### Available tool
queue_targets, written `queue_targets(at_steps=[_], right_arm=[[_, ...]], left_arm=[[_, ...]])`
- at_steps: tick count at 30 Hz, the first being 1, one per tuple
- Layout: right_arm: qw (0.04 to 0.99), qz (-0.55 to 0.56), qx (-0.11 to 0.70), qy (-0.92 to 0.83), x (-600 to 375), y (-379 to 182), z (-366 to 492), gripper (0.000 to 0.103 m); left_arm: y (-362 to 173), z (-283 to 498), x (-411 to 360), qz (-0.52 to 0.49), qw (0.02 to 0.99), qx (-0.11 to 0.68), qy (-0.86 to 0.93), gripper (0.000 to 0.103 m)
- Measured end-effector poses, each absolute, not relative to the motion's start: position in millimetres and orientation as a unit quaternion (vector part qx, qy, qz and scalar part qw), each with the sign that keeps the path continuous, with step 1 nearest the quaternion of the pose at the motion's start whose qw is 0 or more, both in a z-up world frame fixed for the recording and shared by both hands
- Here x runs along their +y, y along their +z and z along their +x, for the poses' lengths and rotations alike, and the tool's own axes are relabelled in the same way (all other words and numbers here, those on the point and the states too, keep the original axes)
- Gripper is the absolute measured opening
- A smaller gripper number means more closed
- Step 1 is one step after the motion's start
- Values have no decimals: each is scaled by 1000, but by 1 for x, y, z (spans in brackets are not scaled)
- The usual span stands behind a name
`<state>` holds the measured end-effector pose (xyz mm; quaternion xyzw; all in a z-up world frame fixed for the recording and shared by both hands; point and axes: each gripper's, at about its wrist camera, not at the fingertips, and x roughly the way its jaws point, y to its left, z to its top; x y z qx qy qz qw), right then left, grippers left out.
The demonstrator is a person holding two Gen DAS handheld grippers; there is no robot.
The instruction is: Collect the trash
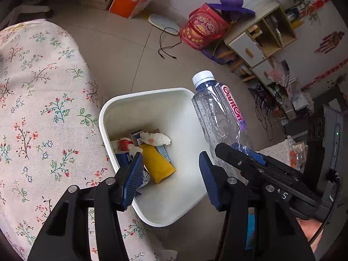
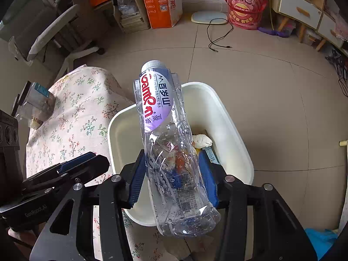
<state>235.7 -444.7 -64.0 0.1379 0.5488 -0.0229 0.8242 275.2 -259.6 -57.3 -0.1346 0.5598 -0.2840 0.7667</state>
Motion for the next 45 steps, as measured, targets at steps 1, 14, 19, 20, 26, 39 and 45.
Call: queue_targets(at_steps=[1,14,19,20,26,39,45], right_arm=[[822,139,552,-26,-446,-67,238,46],[823,123,553,-40,-445,-73,251,75],[828,133,543,-33,-447,-64,247,74],[830,134,541,-33,-447,-62,246,74],[866,125,484,-10,-430,-21,217,75],[930,50,364,-17,-349,47,90,87],[937,34,346,-23,-323,54,53,95]], left_arm=[[-58,277,-257,-136,766,561,-281,53],[-54,281,-231,-151,768,562,-268,53],[-50,278,-226,-148,771,560,-266,53],[-49,276,-224,-146,772,559,-265,53],[-27,260,-213,-105,796,544,-244,53],[48,161,-129,-32,892,425,-150,66],[53,104,-106,-23,907,398,-134,82]])
